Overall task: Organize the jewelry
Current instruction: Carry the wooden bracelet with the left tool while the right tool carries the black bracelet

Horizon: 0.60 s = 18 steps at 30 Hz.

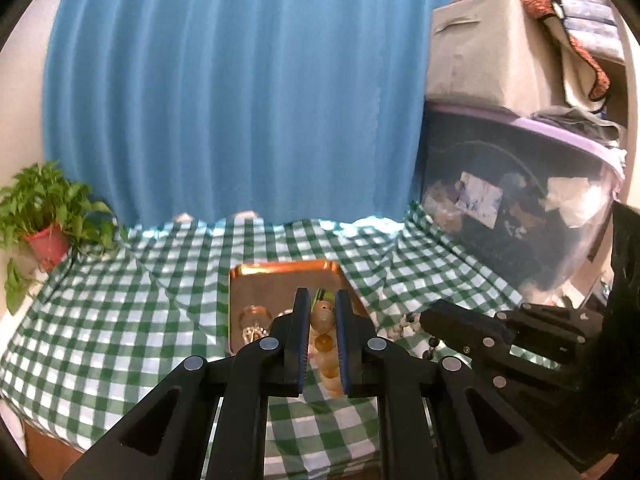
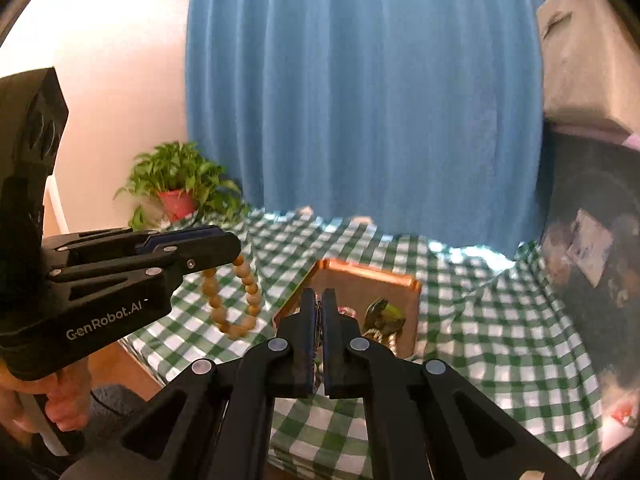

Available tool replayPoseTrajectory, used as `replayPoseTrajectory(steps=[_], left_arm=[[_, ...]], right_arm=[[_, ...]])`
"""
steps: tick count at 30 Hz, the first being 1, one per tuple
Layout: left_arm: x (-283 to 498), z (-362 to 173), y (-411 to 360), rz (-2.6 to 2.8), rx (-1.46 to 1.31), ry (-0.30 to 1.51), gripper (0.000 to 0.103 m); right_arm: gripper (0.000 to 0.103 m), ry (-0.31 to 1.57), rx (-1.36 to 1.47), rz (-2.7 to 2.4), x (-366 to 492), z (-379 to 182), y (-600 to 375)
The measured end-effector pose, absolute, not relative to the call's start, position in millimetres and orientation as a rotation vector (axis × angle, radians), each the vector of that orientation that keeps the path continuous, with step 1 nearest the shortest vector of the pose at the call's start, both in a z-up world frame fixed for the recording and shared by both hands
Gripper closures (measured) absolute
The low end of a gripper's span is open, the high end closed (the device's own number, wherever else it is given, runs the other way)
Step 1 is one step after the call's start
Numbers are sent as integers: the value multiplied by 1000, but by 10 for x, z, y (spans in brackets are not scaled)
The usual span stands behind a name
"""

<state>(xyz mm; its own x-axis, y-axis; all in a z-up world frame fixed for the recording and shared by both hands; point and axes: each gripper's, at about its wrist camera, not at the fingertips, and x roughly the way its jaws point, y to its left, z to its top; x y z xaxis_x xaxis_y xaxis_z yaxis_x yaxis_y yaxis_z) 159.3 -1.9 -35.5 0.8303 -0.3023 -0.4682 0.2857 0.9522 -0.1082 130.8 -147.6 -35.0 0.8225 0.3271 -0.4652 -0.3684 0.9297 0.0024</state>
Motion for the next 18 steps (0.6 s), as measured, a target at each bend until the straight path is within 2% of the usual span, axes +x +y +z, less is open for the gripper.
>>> replayPoseTrajectory(steps=[18], left_arm=[[2765, -967, -100, -325, -46, 619, 90]], right_arm=[[101, 592, -38, 369, 2375, -976, -1554]])
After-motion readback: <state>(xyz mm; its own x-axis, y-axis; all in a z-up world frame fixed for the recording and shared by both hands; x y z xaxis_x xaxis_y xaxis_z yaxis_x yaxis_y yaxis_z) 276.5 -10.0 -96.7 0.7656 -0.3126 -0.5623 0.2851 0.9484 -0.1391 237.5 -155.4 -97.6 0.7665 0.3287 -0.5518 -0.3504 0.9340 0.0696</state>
